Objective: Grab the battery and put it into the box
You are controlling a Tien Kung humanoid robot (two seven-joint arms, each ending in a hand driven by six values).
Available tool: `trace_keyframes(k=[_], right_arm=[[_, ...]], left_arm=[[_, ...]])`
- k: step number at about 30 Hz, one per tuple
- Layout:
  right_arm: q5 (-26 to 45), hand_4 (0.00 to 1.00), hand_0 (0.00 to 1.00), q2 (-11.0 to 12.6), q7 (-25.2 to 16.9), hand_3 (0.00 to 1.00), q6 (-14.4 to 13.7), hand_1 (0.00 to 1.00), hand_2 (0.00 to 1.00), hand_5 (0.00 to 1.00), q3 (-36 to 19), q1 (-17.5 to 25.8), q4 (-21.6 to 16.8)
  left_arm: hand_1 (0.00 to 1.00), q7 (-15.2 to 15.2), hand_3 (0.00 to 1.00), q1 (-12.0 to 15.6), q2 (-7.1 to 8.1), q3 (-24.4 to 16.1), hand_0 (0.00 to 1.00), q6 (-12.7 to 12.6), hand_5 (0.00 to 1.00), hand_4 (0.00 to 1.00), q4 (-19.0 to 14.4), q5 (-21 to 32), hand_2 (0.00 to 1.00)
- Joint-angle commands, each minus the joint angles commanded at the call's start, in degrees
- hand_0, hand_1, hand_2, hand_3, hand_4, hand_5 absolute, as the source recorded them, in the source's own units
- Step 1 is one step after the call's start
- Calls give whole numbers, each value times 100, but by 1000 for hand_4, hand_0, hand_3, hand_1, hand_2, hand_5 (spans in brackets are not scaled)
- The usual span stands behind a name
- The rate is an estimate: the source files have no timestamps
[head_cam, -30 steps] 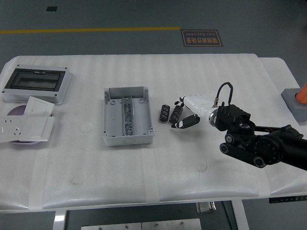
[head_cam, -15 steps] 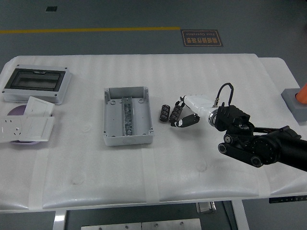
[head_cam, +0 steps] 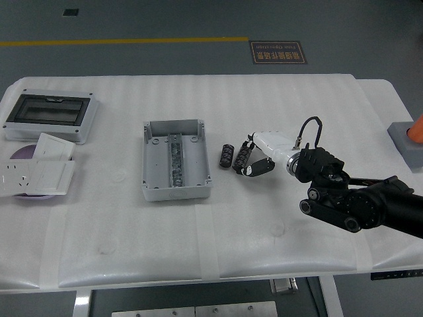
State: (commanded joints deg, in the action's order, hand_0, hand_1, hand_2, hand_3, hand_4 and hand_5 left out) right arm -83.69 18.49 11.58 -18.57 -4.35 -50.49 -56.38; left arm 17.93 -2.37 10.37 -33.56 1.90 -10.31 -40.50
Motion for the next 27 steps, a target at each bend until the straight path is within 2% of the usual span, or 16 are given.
trace_keyframes(k=[1,2,7,9,12,13,14,18,21,23,27], right_arm=[[-11,899,699,11,-1,670,-20,695,584,435,-19,4,-15],[-29,795,681,30,2,637,-40,684,561,341,-55,12,-42],[-230,795,681,225,82,637,-68,684,561,341,-502,71,-418],[-367,755,672,292,137,622,-64,666,535,321,-752,89,-645],[-520,755,672,305,193,622,-75,666,535,321,-1123,140,-961],[-555,755,672,285,205,622,-89,666,535,321,-1277,175,-1096],[-573,636,662,263,211,612,-101,650,514,258,-1395,204,-1197],[-587,636,662,112,208,612,-156,650,514,258,-1823,354,-1631],[-713,645,662,-58,219,612,-206,651,516,272,-1829,443,-1895],[-916,645,662,-186,254,612,-189,651,516,272,-1702,455,-1936],[-1330,662,662,-412,342,619,-55,652,530,295,-1453,463,-1775]], left_arm=[[664,-3,630,1,0,8,653,-2,385,516,0,9,619],[664,-6,631,2,0,14,653,-4,386,522,0,16,619],[664,-9,631,17,-5,14,653,-11,386,522,0,19,619],[665,5,632,29,-6,-27,653,-9,387,524,0,-21,619],[665,17,632,39,-6,-67,653,-8,387,524,0,-55,619],[665,17,632,39,-7,-63,653,-9,387,524,0,-49,619],[665,15,632,38,-7,-58,653,-11,387,525,0,-39,619],[665,5,632,33,-6,-18,653,-17,387,525,0,13,619],[665,9,632,38,-9,-26,653,-18,389,530,0,8,619],[665,14,632,41,-10,-36,653,-16,389,530,0,-8,619],[665,-8,633,28,-12,-16,653,-38,392,535,0,8,619]])
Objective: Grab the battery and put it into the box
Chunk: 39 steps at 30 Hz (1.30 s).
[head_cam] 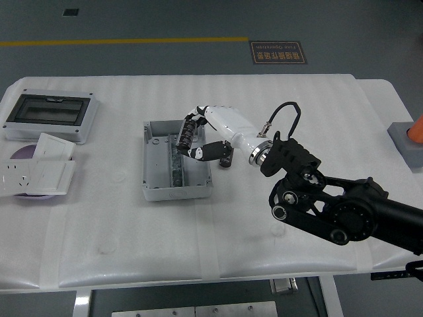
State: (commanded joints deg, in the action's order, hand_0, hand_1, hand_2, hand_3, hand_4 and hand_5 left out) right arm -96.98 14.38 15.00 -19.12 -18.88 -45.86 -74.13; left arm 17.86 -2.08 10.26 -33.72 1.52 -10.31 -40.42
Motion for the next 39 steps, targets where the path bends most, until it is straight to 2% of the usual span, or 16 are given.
trace_keyframes(k=[4,5,10,11,16,17,26,32,35,39], right_arm=[[-202,662,662,-88,52,619,204,652,530,295,170,-20,226],[-230,682,677,-95,47,666,226,662,622,315,190,-25,269],[-266,682,677,-73,-3,666,279,662,622,315,259,-62,419],[-247,861,787,-61,-13,874,287,777,798,483,274,-69,437],[-178,861,787,-10,-27,874,325,777,798,483,325,-82,519],[-158,904,820,-5,-29,912,333,810,823,523,343,-84,532],[-79,921,825,22,-43,916,353,811,822,527,443,-82,590],[27,938,824,258,-92,911,308,811,807,540,256,-165,754],[178,943,813,400,-126,898,315,803,793,546,224,-220,960],[370,943,813,471,-151,898,361,803,793,546,311,-284,1209]], left_arm=[[665,-24,633,-7,2,19,653,-15,392,535,0,17,619],[664,-24,632,-6,2,13,653,-15,395,538,0,9,619],[664,-24,632,-5,5,-60,653,-10,395,538,0,-71,619],[664,-28,630,-9,7,-59,652,-12,401,539,0,-69,619],[664,-40,630,-22,7,-7,652,-13,401,539,0,-20,619],[664,-38,628,-21,6,1,652,-11,400,540,0,-13,619],[662,-28,628,-21,6,2,652,-1,390,539,0,-27,619],[662,-23,625,-18,5,-2,652,3,392,538,0,-39,619],[661,-21,621,-17,11,-12,652,2,374,517,0,-52,619],[661,-20,621,-19,12,12,652,8,374,517,0,-35,619]])
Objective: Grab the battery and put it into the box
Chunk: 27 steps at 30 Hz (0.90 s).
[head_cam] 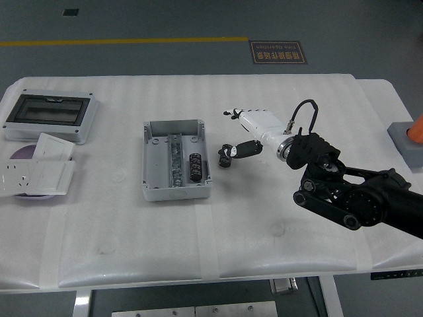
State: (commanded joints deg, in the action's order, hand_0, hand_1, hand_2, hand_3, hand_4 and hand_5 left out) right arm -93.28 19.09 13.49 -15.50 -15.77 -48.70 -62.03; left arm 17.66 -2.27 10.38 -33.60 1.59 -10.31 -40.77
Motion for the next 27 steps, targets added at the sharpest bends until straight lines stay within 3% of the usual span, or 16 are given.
trace_keyframes(k=[15,27], right_arm=[[299,940,793,-324,-49,874,68,786,776,544,485,-42,412],[593,941,792,-591,-133,865,33,782,771,549,863,-138,964]], left_arm=[[660,-34,618,-19,-1,197,652,3,350,504,0,161,619],[660,-44,618,-36,7,240,652,0,347,499,0,203,619]])
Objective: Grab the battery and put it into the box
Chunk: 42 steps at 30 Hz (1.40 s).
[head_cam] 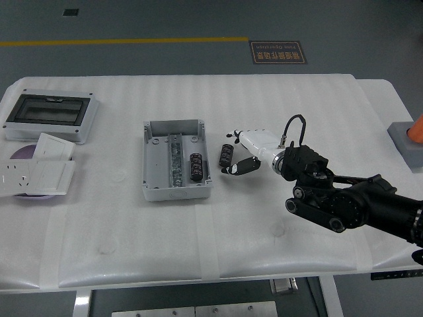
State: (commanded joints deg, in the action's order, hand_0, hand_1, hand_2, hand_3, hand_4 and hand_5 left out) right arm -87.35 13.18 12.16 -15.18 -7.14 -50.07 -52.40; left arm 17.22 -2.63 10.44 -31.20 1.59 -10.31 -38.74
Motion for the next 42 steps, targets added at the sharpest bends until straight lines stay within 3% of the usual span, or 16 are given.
trace_keyframes(k=[16,17,22,23,28,29,37,42], right_arm=[[154,936,777,-58,-10,811,-139,762,726,556,126,-19,112],[160,765,759,-62,-9,683,-139,718,672,421,137,-14,113],[179,765,759,-78,-5,683,-145,718,672,421,171,1,98],[176,691,748,-77,-2,642,-149,697,634,359,169,1,90],[155,691,748,-48,-6,642,-191,697,634,359,128,-2,30],[143,654,740,-37,-5,638,-197,687,614,324,116,-4,12],[-225,639,730,240,118,634,-176,678,598,315,-377,-97,-387],[-442,623,727,465,227,635,-181,674,597,302,-987,-61,-994]], left_arm=[[660,-22,618,-8,-3,50,652,-5,344,496,0,68,619],[660,-21,618,-7,-4,42,652,-5,347,498,0,61,619],[660,-23,618,-3,-6,27,652,-8,347,498,0,54,619],[660,-25,620,-2,-7,28,652,-9,347,496,0,58,619],[660,-32,620,-2,-11,43,652,-15,347,496,0,80,619],[660,-33,620,-1,-11,39,652,-17,351,498,0,78,619],[660,-15,621,17,-17,-51,652,-18,349,500,0,-12,619],[660,1,621,34,-19,-117,652,-16,361,509,0,-77,619]])
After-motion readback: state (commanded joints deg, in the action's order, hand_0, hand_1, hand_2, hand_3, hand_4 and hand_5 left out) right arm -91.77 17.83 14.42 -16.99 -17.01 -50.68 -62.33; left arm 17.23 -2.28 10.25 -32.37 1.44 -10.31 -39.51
